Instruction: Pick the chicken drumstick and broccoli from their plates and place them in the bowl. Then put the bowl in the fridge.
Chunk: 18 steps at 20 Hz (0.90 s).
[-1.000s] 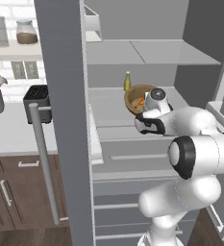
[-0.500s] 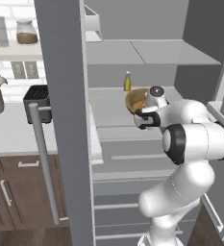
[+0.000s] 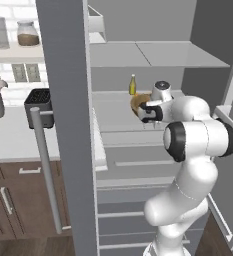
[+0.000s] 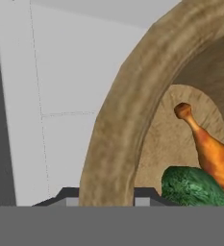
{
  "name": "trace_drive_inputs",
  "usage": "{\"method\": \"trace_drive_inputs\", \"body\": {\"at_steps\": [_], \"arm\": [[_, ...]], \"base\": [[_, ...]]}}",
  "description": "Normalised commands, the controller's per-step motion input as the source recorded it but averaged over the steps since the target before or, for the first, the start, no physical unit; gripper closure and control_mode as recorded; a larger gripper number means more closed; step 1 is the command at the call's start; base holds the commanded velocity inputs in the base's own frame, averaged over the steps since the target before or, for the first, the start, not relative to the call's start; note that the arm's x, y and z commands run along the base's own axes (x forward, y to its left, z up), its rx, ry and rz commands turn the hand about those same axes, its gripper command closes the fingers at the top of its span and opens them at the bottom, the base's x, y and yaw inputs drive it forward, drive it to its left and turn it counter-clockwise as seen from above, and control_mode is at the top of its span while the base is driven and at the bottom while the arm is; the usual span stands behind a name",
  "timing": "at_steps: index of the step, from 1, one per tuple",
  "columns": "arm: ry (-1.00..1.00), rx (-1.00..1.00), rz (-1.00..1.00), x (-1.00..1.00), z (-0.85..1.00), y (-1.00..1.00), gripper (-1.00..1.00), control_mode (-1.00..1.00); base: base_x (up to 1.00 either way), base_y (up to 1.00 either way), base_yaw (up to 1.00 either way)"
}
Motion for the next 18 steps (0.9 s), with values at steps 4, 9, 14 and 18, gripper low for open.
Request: {"method": "trace_drive_inputs", "body": {"at_steps": [4,9,14,18], "arm": [[0.0,0.0,0.0,0.46,-0.13,-0.01,1.0,-1.0],[0.0,0.0,0.0,0.43,-0.17,-0.01,-1.0,-1.0],[0.0,0.0,0.0,-0.04,-0.14,-0.09,-1.0,-1.0],[-0.09,0.0,0.0,-0.23,0.0,0.0,-1.0,-1.0]], "base": [[0.0,0.0,0.0],[0.0,0.0,0.0],[0.0,0.0,0.0],[0.0,0.0,0.0]]}}
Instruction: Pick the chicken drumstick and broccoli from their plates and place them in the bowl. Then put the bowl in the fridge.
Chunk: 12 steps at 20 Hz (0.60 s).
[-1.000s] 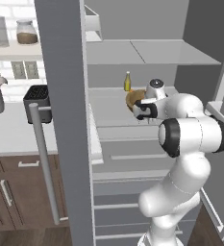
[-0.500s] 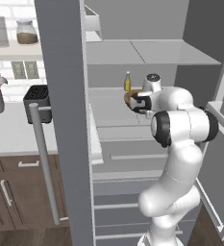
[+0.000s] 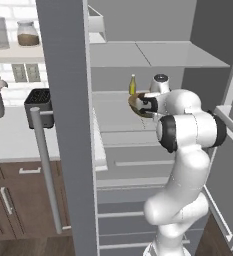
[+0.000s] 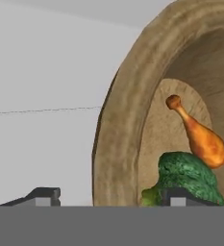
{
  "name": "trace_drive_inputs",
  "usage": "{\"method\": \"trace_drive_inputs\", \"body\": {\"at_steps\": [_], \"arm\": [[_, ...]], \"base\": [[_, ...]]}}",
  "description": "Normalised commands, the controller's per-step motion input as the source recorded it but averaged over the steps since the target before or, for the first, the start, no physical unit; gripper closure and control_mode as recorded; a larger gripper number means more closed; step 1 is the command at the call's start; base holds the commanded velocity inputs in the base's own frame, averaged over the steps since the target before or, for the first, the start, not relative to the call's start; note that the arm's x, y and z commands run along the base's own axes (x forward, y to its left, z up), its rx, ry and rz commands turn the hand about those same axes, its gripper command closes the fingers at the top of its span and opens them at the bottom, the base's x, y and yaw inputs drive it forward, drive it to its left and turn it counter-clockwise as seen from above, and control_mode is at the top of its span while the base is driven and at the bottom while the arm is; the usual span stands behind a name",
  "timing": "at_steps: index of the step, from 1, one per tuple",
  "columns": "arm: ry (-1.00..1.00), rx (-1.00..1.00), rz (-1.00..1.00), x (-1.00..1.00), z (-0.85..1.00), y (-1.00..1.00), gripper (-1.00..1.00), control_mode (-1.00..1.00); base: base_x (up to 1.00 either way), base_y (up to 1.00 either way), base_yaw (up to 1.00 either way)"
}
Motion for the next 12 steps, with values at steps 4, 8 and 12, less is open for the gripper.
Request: {"method": "trace_drive_inputs", "body": {"at_steps": [4,8,12], "arm": [[-0.17,0.0,0.0,-0.6,0.15,0.06,-1.0,-1.0],[-0.14,0.0,0.0,-0.72,0.2,0.03,-1.0,-1.0],[-0.03,0.0,0.0,-0.98,0.19,0.17,-1.0,-1.0]], "base": [[0.0,0.0,0.0],[0.0,0.0,0.0],[0.0,0.0,0.0]]}}
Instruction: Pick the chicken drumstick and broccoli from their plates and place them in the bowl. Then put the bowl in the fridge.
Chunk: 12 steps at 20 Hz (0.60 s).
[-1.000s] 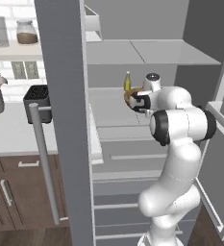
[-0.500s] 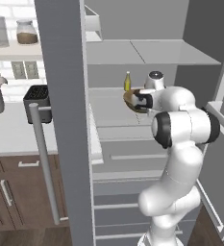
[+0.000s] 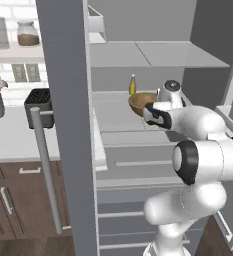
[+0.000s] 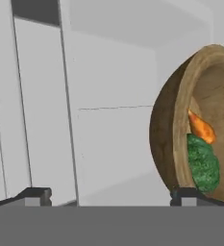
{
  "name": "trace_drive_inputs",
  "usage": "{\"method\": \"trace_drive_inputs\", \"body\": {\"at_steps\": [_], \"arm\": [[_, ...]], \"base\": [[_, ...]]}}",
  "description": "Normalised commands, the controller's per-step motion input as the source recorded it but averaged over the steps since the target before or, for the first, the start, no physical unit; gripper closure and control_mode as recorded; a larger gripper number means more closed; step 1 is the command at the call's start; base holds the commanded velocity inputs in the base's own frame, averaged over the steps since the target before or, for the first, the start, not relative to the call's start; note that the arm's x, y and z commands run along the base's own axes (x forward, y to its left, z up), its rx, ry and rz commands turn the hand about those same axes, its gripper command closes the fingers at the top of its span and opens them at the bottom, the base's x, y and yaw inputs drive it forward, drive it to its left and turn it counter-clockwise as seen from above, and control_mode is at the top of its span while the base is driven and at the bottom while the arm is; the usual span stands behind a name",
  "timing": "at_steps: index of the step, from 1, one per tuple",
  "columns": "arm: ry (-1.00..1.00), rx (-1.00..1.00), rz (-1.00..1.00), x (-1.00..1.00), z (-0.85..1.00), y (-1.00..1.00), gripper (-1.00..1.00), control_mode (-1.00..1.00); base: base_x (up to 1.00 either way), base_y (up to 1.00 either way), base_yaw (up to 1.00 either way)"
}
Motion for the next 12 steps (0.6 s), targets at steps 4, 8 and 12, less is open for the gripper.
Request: {"method": "trace_drive_inputs", "body": {"at_steps": [4,8,12], "arm": [[-0.01,0.01,0.0,-1.0,0.36,0.06,-1.0,-1.0],[-0.04,0.07,-0.17,-1.0,0.1,0.13,-1.0,-1.0],[-0.04,0.12,-0.27,-1.0,0.11,0.17,-1.0,-1.0]], "base": [[0.0,0.0,0.0],[0.0,0.0,0.0],[0.0,0.0,0.0]]}}
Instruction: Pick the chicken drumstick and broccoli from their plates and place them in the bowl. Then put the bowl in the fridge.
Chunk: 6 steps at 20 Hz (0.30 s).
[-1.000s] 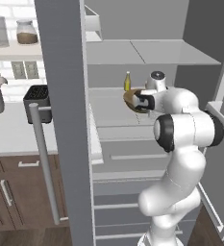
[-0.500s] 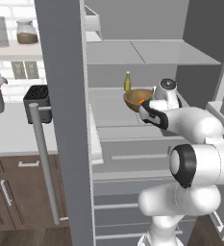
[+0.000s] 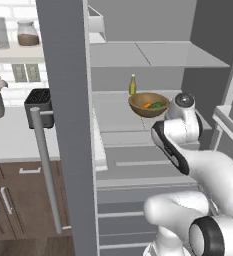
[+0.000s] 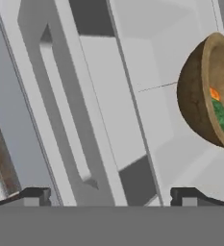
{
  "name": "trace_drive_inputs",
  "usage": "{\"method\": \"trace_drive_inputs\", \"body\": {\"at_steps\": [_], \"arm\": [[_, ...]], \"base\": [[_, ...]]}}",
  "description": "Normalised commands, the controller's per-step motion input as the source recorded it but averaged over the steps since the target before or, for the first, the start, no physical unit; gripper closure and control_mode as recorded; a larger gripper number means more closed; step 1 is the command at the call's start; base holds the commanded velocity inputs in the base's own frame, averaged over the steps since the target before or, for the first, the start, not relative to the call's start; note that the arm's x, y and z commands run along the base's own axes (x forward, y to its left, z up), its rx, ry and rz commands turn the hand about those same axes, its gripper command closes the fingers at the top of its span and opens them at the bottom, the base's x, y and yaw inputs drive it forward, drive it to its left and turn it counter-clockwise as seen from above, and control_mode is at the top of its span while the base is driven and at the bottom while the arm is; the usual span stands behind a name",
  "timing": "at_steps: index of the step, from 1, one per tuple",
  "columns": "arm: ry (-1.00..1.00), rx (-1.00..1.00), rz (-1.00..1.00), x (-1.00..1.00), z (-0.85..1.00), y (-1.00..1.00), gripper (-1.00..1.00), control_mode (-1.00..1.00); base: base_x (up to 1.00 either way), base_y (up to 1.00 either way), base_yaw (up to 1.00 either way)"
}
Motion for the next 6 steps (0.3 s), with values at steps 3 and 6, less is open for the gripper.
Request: {"method": "trace_drive_inputs", "body": {"at_steps": [3,6], "arm": [[-0.15,0.16,-0.29,-1.0,0.2,0.2,-1.0,-1.0],[-0.21,0.18,-0.33,-1.0,0.14,0.04,-1.0,-1.0]], "base": [[0.0,0.0,0.0],[0.0,0.0,0.0]]}}
